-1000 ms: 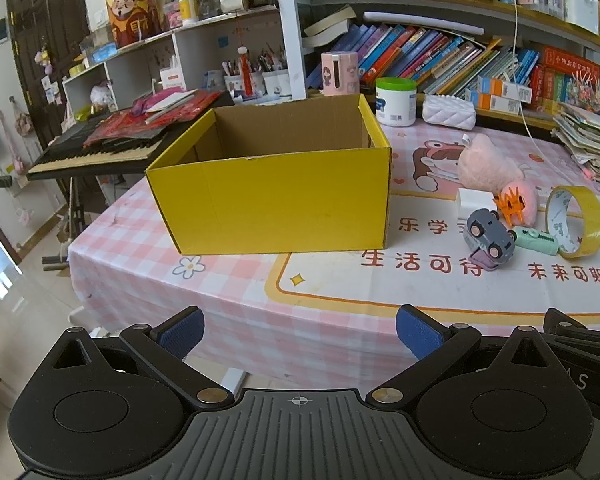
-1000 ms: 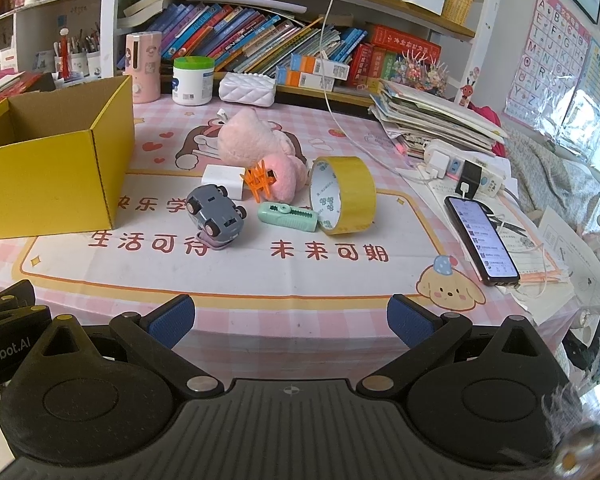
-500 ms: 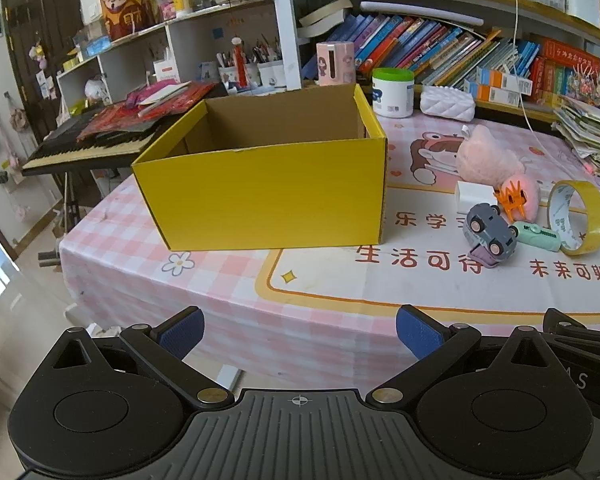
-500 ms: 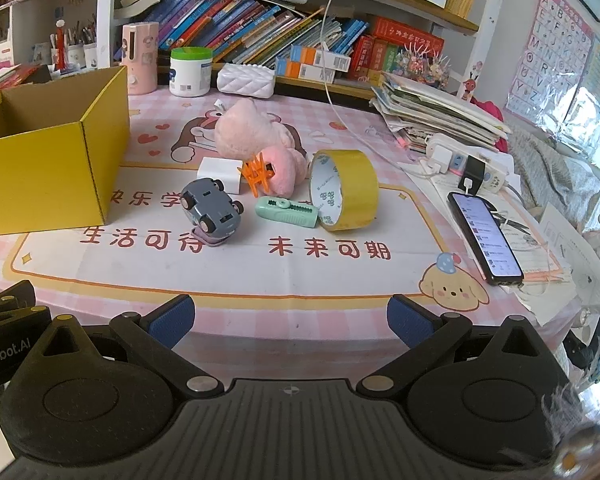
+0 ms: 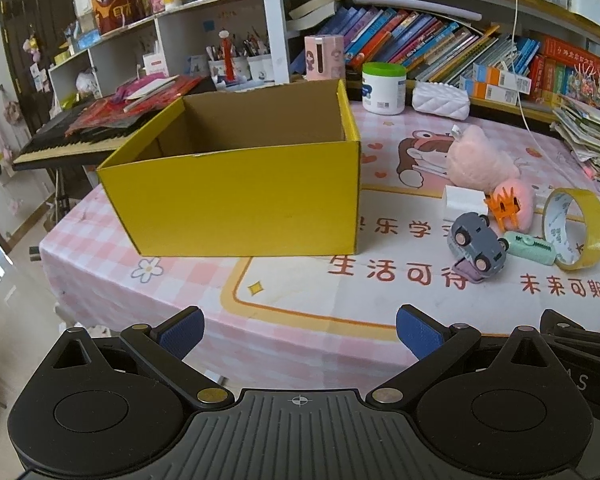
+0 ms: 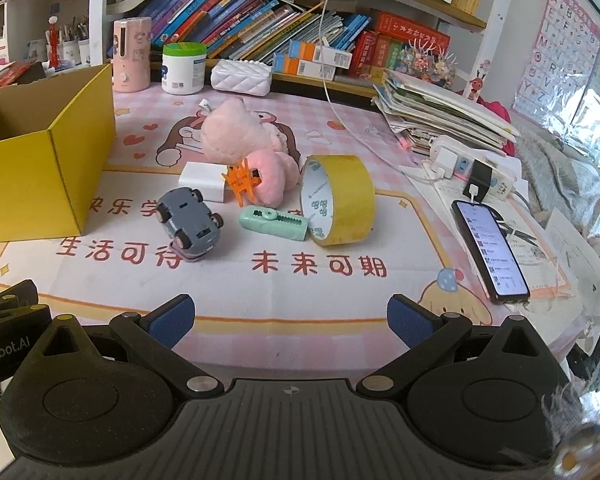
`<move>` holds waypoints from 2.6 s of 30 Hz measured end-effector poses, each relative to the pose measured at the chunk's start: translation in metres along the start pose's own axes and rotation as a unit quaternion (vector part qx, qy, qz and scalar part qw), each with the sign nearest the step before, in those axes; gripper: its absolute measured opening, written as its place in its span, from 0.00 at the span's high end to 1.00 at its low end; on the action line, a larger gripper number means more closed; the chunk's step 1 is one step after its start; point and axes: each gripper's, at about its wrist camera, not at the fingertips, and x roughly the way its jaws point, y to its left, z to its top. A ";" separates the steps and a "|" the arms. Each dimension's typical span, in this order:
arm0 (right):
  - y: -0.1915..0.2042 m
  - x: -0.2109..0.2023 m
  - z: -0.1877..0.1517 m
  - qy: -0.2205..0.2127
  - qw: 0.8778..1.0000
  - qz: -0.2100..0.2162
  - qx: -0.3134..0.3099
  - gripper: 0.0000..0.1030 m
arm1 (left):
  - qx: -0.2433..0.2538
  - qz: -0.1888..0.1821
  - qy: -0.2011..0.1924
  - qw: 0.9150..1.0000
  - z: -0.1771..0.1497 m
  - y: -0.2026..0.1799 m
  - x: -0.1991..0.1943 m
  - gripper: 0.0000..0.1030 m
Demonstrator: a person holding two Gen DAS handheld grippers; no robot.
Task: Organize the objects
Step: 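Move the right tool toward the yellow tape roll while the left tool approaches the grey toy car, then close the right tool on the tape roll rim while the left tool grasps the grey toy car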
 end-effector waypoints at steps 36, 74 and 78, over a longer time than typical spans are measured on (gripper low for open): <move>-0.082 0.144 0.075 0.025 0.998 0.051 -0.020 0.32 | -0.011 -0.078 0.009 0.997 0.041 -0.093 0.060 0.00; -0.162 0.144 0.096 -0.031 0.990 0.108 0.088 0.85 | -0.001 -0.041 0.030 0.999 0.054 -0.142 0.088 0.20; -0.160 0.144 0.096 -0.030 0.989 0.125 0.080 0.85 | -0.002 -0.032 0.041 0.999 0.054 -0.144 0.097 0.27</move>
